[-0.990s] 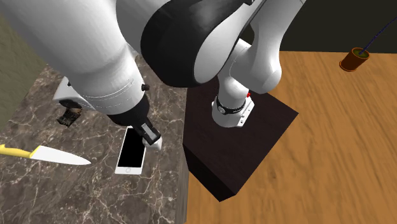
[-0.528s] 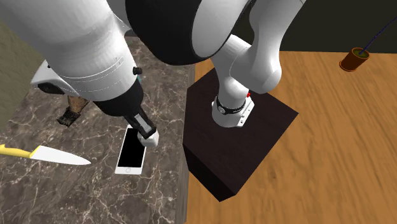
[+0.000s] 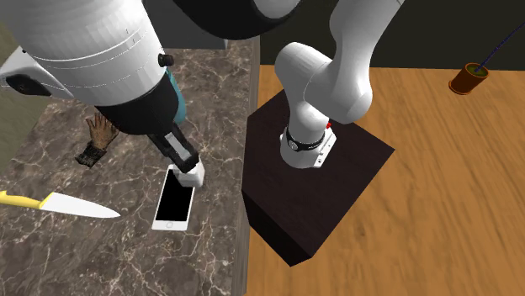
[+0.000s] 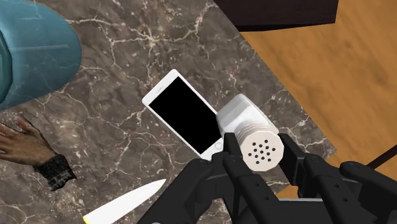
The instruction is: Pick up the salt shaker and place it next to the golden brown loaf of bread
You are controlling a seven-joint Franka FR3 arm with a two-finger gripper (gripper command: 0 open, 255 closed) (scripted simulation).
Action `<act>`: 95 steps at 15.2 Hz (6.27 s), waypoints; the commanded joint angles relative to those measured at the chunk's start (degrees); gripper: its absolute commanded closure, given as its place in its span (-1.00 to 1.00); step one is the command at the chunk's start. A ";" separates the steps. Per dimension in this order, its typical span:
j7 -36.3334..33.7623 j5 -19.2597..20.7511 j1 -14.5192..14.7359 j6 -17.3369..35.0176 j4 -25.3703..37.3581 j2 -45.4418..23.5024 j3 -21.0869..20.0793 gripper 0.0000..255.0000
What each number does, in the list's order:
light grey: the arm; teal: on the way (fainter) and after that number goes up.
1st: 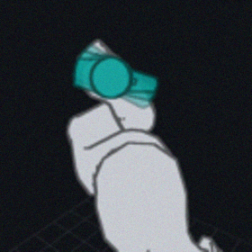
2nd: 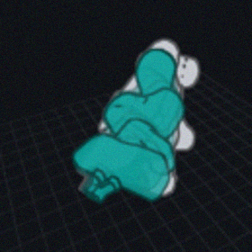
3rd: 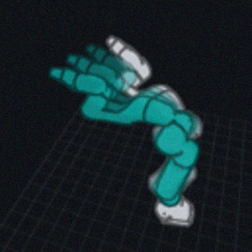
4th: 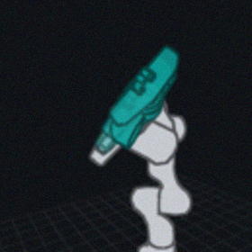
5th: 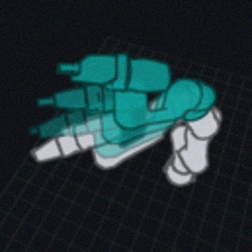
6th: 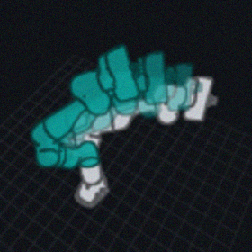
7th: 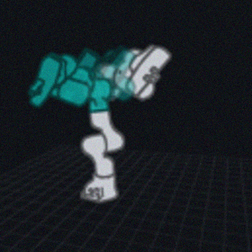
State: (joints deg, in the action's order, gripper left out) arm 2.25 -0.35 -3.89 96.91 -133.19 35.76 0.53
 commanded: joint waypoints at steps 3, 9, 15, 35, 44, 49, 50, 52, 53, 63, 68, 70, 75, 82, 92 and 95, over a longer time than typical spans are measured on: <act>-0.09 -0.03 0.03 -3.19 3.43 -0.27 -0.05 1.00; -0.13 -0.04 0.04 -7.59 8.83 -1.26 -0.05 1.00; -0.16 -0.05 0.05 -11.97 14.60 -2.65 -0.05 1.00; 21.52 7.39 -5.10 -14.10 25.64 -10.67 17.15 1.00; 35.95 6.72 -7.62 -13.48 36.95 -22.09 28.33 1.00; 45.20 2.61 -10.10 -14.09 46.26 -31.76 34.87 1.00; 47.18 1.33 -10.91 -14.41 48.48 -34.07 36.12 1.00; 51.21 -1.74 -13.11 -15.36 53.39 -39.10 38.38 1.00; 53.23 -3.52 -14.48 -16.03 56.13 -41.81 39.41 1.00; 53.93 -3.05 -14.60 -8.61 48.18 -41.15 39.45 1.00; 53.41 -2.24 -14.07 -4.39 42.99 -39.88 39.20 1.00; 53.26 -2.01 -13.94 -2.76 41.08 -39.52 39.12 1.00; 53.03 -1.66 -13.71 1.23 36.65 -38.95 38.99 1.00; 53.03 -1.66 -13.61 6.64 31.20 -38.89 38.91 1.00; 53.70 -2.61 -13.75 14.11 24.71 -40.17 38.88 1.00; 54.03 -3.07 -13.83 16.16 23.12 -40.79 38.86 1.00</act>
State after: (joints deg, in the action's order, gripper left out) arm 56.16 -3.32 -17.67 112.53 -109.66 -4.91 39.37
